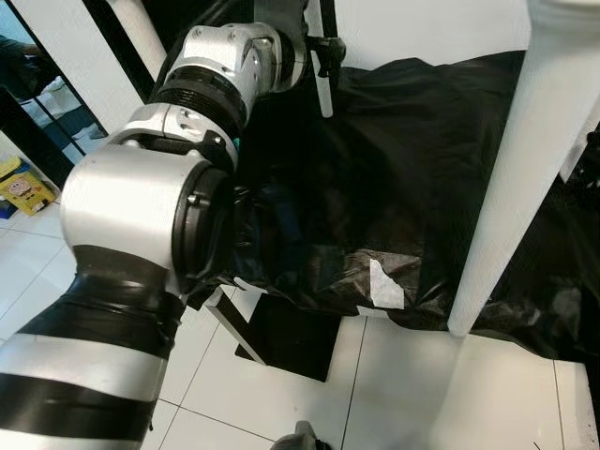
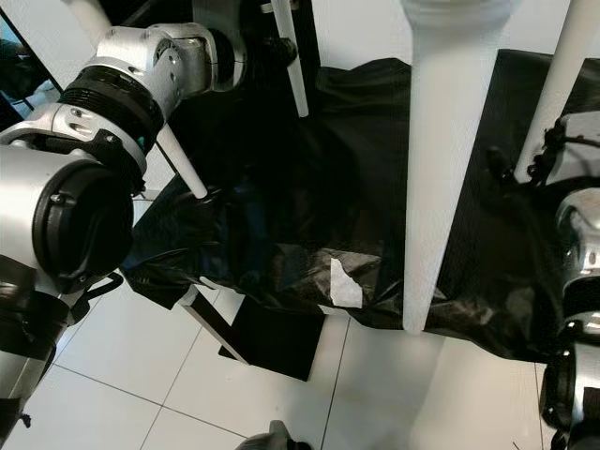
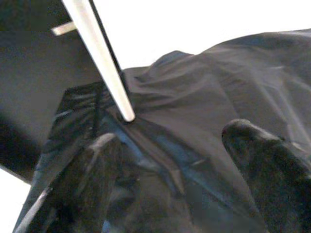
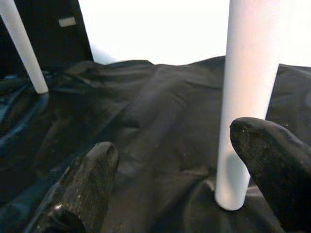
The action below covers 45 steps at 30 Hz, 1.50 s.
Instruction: Building children table
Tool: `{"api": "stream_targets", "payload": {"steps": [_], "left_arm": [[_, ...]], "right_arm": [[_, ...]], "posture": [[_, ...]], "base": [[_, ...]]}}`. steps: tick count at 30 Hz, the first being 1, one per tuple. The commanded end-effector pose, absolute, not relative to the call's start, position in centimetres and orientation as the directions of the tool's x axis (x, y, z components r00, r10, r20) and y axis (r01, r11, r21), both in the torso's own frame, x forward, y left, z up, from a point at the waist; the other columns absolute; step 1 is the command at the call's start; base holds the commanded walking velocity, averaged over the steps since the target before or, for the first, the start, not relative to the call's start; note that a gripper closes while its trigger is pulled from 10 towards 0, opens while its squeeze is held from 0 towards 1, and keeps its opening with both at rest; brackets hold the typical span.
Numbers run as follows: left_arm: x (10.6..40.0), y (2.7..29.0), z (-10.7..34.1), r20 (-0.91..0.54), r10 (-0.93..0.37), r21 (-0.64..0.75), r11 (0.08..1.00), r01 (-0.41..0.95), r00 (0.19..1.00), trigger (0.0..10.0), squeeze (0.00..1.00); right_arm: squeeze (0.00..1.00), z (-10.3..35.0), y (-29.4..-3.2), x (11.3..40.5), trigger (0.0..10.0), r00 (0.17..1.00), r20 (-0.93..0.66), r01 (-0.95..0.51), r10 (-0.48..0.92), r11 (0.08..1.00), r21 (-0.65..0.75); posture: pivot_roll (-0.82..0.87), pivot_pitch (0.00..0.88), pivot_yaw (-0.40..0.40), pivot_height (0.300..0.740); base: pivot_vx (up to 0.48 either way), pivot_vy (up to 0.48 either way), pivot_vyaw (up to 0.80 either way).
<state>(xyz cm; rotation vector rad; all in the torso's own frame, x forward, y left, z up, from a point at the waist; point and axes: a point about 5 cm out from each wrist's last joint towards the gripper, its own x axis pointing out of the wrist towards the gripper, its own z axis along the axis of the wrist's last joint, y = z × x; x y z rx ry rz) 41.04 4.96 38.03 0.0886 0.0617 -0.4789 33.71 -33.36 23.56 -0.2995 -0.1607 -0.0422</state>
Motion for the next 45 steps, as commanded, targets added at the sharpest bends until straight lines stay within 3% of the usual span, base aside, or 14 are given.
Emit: {"api": "stream_targets", "payload": {"steps": [1,2,3,15,24,26,30,31,32,35,36,37,45], "left_arm": [[40.8,5.5,40.0,-0.025,-0.443,0.107,0.890,0.443,0.896,10.0,0.00],[40.8,5.5,39.9,-0.027,-0.443,0.108,0.890,0.443,0.896,10.0,0.00],[40.8,5.5,39.9,-0.029,-0.444,0.110,0.889,0.444,0.896,10.0,0.00],[41.0,5.9,39.0,-0.071,-0.467,0.150,0.869,0.472,0.882,10.0,0.00],[41.5,7.4,37.5,-0.133,-0.443,0.182,0.868,0.461,0.887,10.0,0.00],[41.6,7.9,37.2,-0.141,-0.429,0.183,0.875,0.449,0.892,10.0,0.00],[41.6,8.1,37.1,-0.146,-0.429,0.185,0.873,0.450,0.892,10.0,0.00],[41.6,8.1,37.0,-0.148,-0.429,0.188,0.873,0.451,0.891,10.0,0.00],[41.6,8.1,37.0,-0.149,-0.428,0.188,0.872,0.451,0.891,10.0,0.00],[41.7,8.2,36.8,-0.154,-0.427,0.189,0.872,0.451,0.891,10.0,0.00],[41.7,8.1,36.7,-0.155,-0.427,0.191,0.872,0.451,0.891,10.0,0.00],[41.7,8.1,36.6,-0.158,-0.428,0.189,0.871,0.453,0.890,10.0,0.00],[41.6,7.5,36.6,-0.160,-0.442,0.202,0.861,0.467,0.883,10.0,0.00]], "right_arm": [[0.52,23.8,-32.9,33.2,10.0,0.979,0.203,0.065,-0.013,0.966,-0.252],[0.52,23.8,-32.7,33.0,10.0,0.977,0.213,0.062,-0.009,0.967,-0.246],[0.00,23.7,-32.6,32.8,10.0,0.976,0.215,0.064,-0.012,0.970,-0.234],[0.00,22.3,-30.2,31.5,10.0,0.979,0.199,-0.011,0.049,0.982,-0.186],[0.00,21.1,-24.9,28.9,10.0,0.929,0.171,-0.297,0.328,0.937,-0.186],[0.00,20.3,-23.3,26.8,10.0,0.893,0.111,-0.414,0.435,0.894,-0.173],[0.00,19.8,-23.2,25.1,10.0,0.876,0.049,-0.468,0.479,0.872,-0.145],[0.26,19.7,-23.3,24.6,10.0,0.877,0.033,-0.472,0.480,0.871,-0.137],[1.00,19.6,-23.5,24.2,10.0,0.880,0.020,-0.468,0.475,0.874,-0.134],[1.00,19.2,-24.4,22.3,10.0,0.876,-0.018,-0.479,0.482,0.865,-0.147],[0.58,19.2,-24.5,22.0,10.0,0.874,-0.023,-0.483,0.485,0.864,-0.142],[0.00,19.2,-24.9,21.4,10.0,0.871,-0.041,-0.489,0.489,0.860,-0.142],[0.00,20.3,-26.1,18.3,10.0,0.825,-0.132,-0.564,0.549,0.812,-0.153]], "posture": [[0.04,0.000,0.170,0.740],[0.04,0.000,0.170,0.740],[0.04,0.000,0.170,0.740],[0.05,0.000,0.162,0.740],[0.06,0.000,0.150,0.740],[0.06,0.000,0.148,0.740],[0.06,0.000,0.152,0.740],[0.05,0.000,0.155,0.740],[0.05,0.000,0.157,0.740],[0.04,0.000,0.162,0.740],[0.04,0.000,0.167,0.740],[0.03,0.000,0.172,0.740],[0.02,0.000,0.182,0.740]], "base": [[0.000,0.000,0.00],[0.000,0.000,0.00],[0.000,0.000,0.00],[0.000,0.000,0.00],[0.000,0.000,0.00],[0.000,0.000,0.00],[0.000,0.000,0.00],[0.000,0.000,0.00],[0.000,0.000,0.00],[0.000,0.000,0.00],[0.000,0.000,0.00],[0.000,0.000,0.00],[0.000,0.000,0.00]]}}
